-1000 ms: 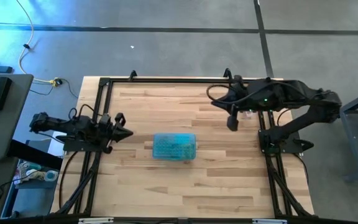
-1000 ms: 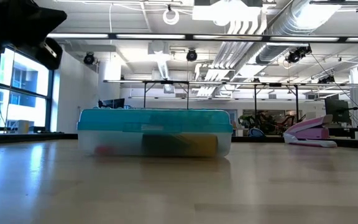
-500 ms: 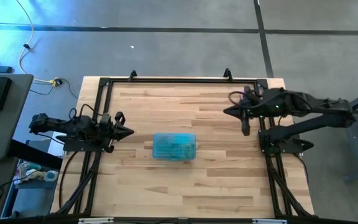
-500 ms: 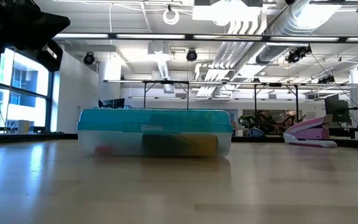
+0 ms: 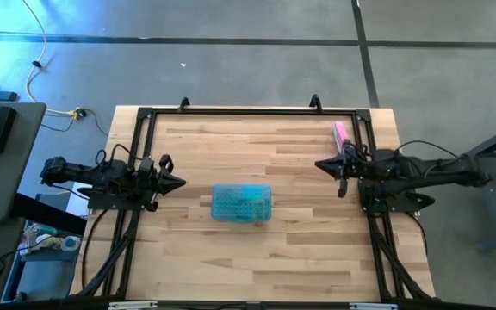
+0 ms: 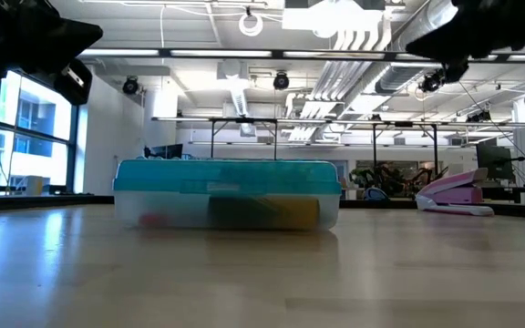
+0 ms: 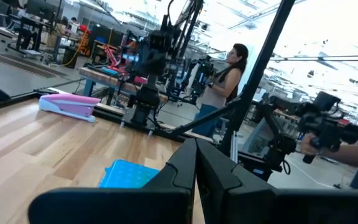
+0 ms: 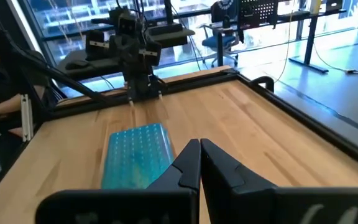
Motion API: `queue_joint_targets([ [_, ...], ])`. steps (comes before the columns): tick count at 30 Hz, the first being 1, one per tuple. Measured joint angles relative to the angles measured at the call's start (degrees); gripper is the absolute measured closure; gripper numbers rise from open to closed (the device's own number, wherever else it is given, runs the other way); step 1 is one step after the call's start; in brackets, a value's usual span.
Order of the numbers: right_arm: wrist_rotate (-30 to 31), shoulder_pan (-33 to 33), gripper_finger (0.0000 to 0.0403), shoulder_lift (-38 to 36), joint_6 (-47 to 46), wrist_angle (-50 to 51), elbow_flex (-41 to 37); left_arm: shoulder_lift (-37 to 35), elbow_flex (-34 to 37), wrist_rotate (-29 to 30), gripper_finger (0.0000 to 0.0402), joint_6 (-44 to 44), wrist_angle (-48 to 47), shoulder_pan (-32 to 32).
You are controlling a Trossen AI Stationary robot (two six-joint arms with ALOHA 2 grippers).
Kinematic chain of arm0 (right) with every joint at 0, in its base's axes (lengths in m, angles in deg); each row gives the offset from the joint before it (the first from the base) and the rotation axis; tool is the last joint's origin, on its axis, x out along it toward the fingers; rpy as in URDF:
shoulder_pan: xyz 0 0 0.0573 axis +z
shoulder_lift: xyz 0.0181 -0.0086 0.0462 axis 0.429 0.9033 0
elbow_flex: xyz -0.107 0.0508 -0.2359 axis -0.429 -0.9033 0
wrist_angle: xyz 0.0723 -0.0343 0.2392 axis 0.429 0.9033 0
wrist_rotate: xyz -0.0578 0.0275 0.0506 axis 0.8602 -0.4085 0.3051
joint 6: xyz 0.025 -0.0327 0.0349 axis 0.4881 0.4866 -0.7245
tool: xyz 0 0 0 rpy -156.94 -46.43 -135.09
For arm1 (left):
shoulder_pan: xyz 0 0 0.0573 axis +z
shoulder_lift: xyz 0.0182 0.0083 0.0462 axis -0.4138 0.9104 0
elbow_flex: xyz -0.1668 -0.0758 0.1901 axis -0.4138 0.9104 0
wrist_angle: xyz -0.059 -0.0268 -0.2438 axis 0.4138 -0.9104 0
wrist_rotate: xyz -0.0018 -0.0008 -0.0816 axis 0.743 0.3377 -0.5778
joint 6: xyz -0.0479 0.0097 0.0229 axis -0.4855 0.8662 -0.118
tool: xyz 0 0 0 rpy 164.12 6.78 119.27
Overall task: Pack school essentials
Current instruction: Return to Home Position
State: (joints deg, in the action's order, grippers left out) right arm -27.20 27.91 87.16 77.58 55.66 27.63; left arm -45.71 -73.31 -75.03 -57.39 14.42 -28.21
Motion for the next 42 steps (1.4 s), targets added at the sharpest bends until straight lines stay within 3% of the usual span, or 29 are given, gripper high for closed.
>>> queue_joint_targets([
  [14,-1.69,0.00,0.0402,-13.32,-1.27,-2.26,-14.44,0.00,0.00,-0.04,0.0401,0.00,-0.02,0.00],
  [22,1.68,0.00,0.0402,-23.48,1.52,6.94,-15.87,0.00,0.00,-0.04,0.0401,0.00,-0.02,0.00],
  [34,3.37,-0.38,0.0402,-23.45,-6.49,9.10,-16.57,0.02,-0.02,-0.15,0.0401,0.00,-0.42,-0.02],
  [42,3.29,-0.37,0.0402,-23.45,-6.28,9.16,-16.57,0.02,-0.02,-0.03,0.0401,0.00,-0.44,-0.02],
])
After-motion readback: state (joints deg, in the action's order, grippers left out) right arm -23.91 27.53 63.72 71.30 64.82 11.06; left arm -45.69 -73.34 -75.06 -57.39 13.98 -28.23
